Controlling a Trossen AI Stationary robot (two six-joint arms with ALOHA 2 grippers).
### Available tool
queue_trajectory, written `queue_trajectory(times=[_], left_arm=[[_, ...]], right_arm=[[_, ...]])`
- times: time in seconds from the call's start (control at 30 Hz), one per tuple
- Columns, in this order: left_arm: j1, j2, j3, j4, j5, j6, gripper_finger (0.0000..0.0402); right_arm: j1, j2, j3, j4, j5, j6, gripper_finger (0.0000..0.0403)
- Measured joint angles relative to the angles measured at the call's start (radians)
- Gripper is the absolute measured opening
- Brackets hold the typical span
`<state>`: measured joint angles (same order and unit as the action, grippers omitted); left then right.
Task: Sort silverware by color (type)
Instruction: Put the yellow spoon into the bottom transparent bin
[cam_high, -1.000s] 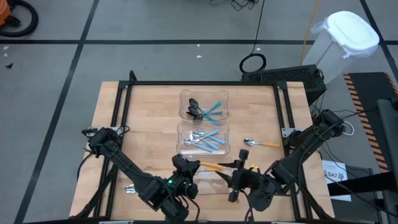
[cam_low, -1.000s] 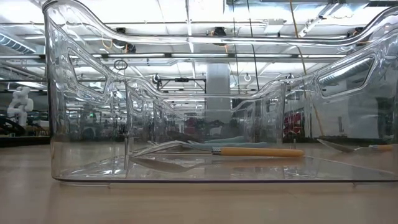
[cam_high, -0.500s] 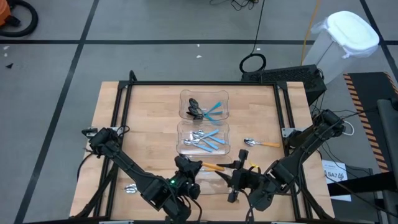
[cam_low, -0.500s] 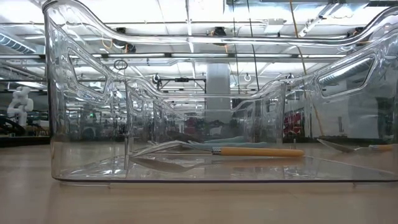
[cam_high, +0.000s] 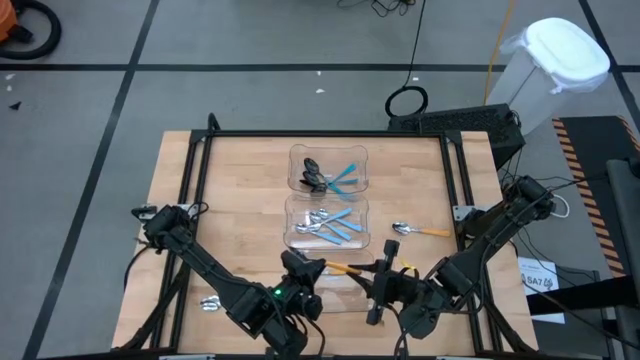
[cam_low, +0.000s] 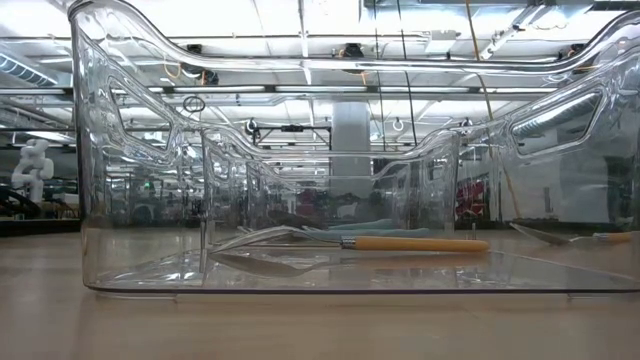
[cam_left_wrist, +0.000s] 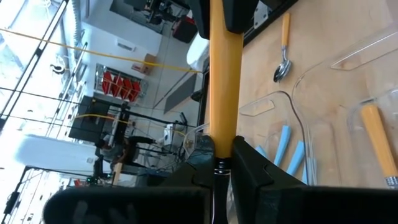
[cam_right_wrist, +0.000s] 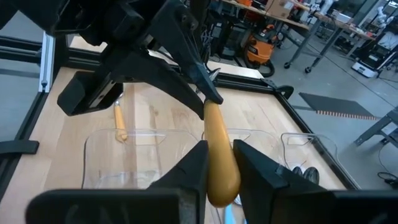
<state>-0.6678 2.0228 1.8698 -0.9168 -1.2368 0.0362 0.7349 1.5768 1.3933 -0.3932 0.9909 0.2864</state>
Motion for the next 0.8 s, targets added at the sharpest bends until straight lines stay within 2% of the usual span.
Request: queue_trajectory(times=[0.17, 0.37, 0.6, 0.8], left_arm=[[0.001, 0.0, 0.0, 0.006, 0.001, -0.019, 0.0017], [0.003, 0.0, 0.0, 0.005, 0.001, -0.018, 0.0029], [0.002, 0.0, 0.0, 0.003, 0.006, -0.026, 0.0033], [-0.001, 0.0, 0.0, -0.019, 0.026, -0.04, 0.0034]], right_arm=[[0.0, 0.0, 0.0, -0.005, -0.003, -0.015, 0.0047], [0.0, 0.0, 0.0, -0.015, -0.028, -0.03, 0.0003], [0.0, 0.0, 0.0, -0.032, -0.033, -0.065, 0.0002], [0.0, 0.0, 0.0, -0.12, -0.055, -0.064, 0.0005]])
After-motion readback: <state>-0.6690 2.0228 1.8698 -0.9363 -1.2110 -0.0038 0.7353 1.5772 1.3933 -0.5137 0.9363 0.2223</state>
